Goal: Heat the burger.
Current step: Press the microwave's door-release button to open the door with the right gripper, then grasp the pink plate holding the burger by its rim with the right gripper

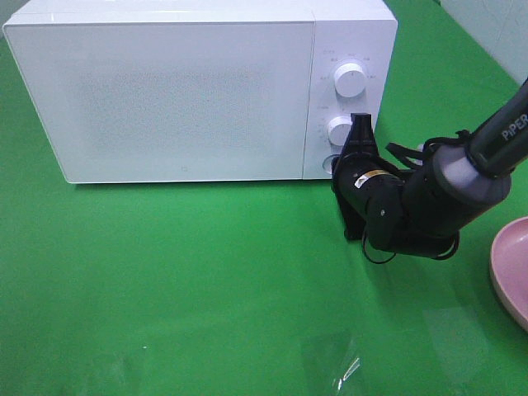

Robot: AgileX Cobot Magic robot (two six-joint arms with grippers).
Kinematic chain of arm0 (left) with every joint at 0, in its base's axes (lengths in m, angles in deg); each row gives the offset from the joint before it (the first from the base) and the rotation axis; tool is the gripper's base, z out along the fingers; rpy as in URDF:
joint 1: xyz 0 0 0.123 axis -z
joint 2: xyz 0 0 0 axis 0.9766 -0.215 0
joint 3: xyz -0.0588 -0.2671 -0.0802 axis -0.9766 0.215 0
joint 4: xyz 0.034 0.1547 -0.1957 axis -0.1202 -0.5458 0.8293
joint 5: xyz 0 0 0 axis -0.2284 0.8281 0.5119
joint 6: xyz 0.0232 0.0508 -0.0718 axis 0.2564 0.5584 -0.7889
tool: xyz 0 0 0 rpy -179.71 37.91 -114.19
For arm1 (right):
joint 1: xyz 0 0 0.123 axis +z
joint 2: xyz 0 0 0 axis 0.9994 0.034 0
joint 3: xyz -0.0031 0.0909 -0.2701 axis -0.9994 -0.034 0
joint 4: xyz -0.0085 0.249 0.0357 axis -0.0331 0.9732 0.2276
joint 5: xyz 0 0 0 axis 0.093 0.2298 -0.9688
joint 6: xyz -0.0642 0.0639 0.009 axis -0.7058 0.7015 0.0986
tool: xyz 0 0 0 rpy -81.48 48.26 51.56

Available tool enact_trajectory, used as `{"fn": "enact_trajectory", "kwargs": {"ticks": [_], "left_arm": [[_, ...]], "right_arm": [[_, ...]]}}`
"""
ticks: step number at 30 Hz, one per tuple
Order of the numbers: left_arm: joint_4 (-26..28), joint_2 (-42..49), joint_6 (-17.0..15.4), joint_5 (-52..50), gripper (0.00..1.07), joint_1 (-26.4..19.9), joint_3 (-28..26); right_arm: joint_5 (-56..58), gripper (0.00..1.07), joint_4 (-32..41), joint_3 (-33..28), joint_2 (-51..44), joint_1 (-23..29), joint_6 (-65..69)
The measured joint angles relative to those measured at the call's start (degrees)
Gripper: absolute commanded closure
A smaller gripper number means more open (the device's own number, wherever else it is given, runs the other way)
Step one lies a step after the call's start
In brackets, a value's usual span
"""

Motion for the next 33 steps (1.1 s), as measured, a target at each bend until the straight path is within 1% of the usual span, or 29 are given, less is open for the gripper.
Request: {"fn": "enact_trajectory", "kwargs": {"ticks": [12, 19, 33], "left_arm": [[0.0, 0.0, 0.0, 0.0, 0.09, 0.0, 0.0], [0.0, 0.0, 0.0, 0.0, 0.09, 0.0, 0.0], [0.0, 0.0, 0.0, 0.0, 0.09, 0.0, 0.0]], "right_arm": [[-2.2, 1.07, 1.5, 0.6, 0.5, 0.7, -0.5], [-1.6, 1.07, 4.4, 4.5, 3.3, 0.7, -3.4], [-0.4, 1.07, 5.3, 5.1, 3.4, 0.7, -4.4]]}}
